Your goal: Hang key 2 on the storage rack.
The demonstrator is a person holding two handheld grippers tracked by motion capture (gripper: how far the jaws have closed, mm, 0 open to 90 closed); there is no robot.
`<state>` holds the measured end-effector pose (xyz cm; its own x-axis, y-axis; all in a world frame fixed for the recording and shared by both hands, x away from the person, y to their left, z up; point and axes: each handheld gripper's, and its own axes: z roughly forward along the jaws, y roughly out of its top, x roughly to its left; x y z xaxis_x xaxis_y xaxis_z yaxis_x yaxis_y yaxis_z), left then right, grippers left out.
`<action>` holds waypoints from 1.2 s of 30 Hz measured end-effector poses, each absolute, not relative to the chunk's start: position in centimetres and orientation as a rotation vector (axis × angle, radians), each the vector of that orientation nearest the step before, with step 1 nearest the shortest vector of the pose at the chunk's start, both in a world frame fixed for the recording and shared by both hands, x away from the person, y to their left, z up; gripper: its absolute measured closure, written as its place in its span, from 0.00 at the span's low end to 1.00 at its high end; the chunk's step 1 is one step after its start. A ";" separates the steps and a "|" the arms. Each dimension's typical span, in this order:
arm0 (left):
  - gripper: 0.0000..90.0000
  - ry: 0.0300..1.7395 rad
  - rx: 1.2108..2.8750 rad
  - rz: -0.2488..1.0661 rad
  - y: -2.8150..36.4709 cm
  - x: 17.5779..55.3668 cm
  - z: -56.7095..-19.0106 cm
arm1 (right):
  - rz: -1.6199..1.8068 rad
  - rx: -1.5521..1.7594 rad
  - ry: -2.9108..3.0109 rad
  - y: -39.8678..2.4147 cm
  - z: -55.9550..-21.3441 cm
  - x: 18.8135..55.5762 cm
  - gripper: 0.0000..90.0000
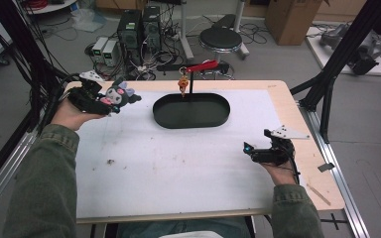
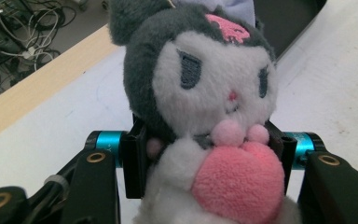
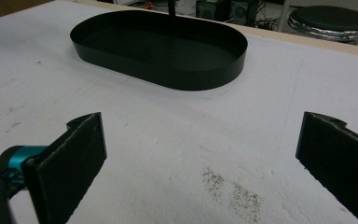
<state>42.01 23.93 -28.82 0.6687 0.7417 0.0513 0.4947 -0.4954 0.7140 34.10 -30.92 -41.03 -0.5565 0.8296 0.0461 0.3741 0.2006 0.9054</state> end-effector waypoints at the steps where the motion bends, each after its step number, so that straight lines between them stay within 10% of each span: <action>1: 0.52 0.940 2.201 0.464 23.6 42.2 -28.6 | 1.326 1.119 2.025 -30.9 -41.0 34.1 0.01; 36: 0.52 0.843 2.281 0.468 14.8 48.0 -24.7 | 1.333 1.122 2.032 -31.0 -41.1 34.1 0.01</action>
<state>48.03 14.78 -24.74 0.7289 0.6771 0.1012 0.4437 -0.5798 0.6833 34.09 -30.98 -41.09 -0.5611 0.8259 0.0547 0.3794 0.1979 0.9038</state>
